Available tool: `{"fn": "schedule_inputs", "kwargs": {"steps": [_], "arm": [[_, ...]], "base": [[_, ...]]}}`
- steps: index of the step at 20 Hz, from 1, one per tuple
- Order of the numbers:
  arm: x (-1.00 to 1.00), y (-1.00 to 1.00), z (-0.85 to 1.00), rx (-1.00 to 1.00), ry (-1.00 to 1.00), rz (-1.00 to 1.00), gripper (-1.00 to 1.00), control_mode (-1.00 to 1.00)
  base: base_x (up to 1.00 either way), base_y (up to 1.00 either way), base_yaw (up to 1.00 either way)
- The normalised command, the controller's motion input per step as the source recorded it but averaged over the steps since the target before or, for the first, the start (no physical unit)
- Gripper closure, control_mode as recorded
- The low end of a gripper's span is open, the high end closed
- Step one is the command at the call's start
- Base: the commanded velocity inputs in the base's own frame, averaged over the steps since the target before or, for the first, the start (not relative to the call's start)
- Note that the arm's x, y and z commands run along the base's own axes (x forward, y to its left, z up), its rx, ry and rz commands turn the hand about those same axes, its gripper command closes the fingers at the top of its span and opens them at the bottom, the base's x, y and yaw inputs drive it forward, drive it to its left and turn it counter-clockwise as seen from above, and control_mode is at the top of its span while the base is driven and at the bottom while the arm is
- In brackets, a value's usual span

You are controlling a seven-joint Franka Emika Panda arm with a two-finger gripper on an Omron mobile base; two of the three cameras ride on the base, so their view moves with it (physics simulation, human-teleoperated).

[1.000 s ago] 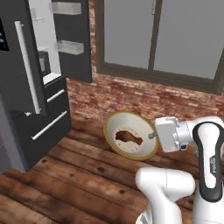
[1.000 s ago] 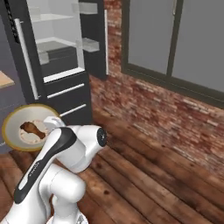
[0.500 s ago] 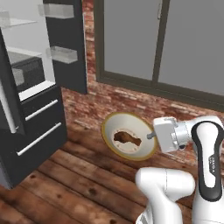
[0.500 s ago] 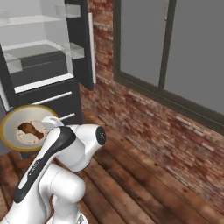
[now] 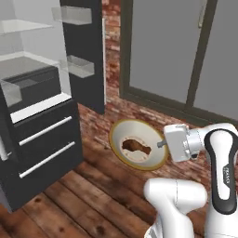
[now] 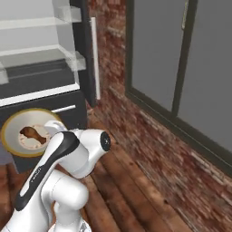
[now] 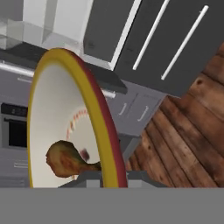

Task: Move the glass cup from next to the sink to the open cabinet. Then, move the bowl with the chicken drumstick to the fridge to clear the area for faucet cleaning.

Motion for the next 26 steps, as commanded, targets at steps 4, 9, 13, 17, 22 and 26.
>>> {"fn": "schedule_inputs", "kwargs": {"steps": [4,9,13,17,22,26], "arm": [[0.00,0.00,0.00,0.00,0.00,0.00,1.00,1.00],[0.00,0.00,0.00,0.00,0.00,0.00,1.00,1.00],[0.00,0.00,0.00,0.00,0.00,0.00,1.00,1.00],[0.00,0.00,0.00,0.00,0.00,0.00,1.00,1.00],[0.00,0.00,0.00,0.00,0.00,0.00,1.00,1.00],[0.00,0.00,0.00,0.00,0.00,0.00,1.00,1.00]], "base": [[0.97,-0.30,0.52],[1.00,-0.39,0.48],[0.88,-0.11,0.45],[0.27,0.06,0.20],[0.09,0.10,0.15],[0.42,0.03,0.23]]}}
